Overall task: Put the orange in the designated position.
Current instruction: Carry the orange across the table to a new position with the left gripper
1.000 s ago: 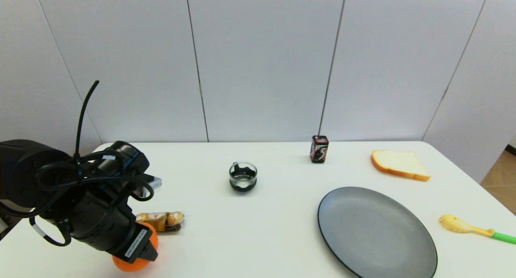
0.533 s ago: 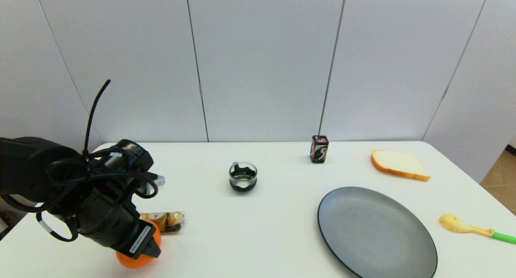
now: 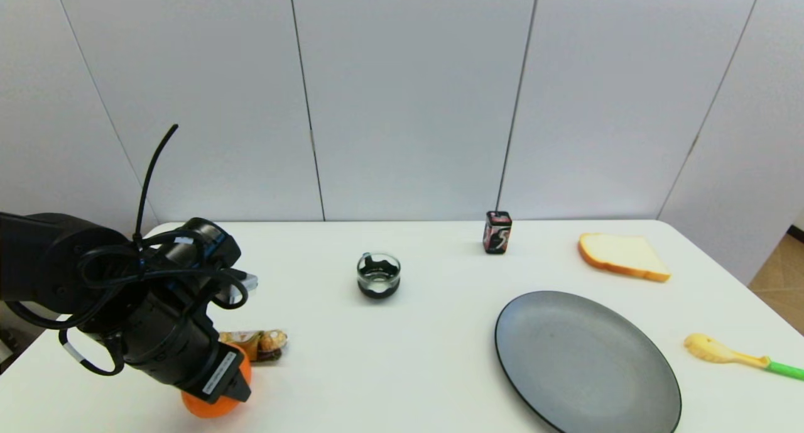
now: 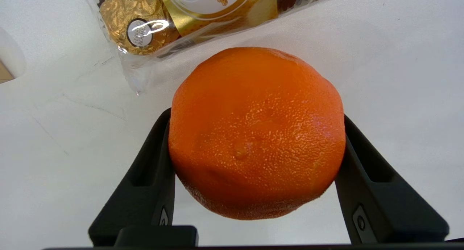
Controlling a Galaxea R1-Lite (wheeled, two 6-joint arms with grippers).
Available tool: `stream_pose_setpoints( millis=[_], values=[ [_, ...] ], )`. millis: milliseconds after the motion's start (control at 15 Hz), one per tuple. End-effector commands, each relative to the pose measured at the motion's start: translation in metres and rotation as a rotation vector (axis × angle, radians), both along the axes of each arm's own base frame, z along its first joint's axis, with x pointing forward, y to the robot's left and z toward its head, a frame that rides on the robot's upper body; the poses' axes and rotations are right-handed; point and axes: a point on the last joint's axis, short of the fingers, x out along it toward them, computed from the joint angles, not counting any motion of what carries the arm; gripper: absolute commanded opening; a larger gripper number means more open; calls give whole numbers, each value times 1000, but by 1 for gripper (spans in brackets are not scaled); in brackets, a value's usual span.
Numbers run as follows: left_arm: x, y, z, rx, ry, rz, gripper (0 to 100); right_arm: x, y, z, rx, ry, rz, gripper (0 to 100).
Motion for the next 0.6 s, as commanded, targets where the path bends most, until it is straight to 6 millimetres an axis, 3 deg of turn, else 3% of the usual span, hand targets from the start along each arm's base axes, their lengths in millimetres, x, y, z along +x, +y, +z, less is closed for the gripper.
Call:
stream_pose_setpoints(
  millis=[67,600],
  values=[
    [0,0,0,2,2,0,0,0,0,0,0,1,-1,100],
    [-5,1,7,-8,-25,-2,0,0,0,0,0,0,-1,100]
  ],
)
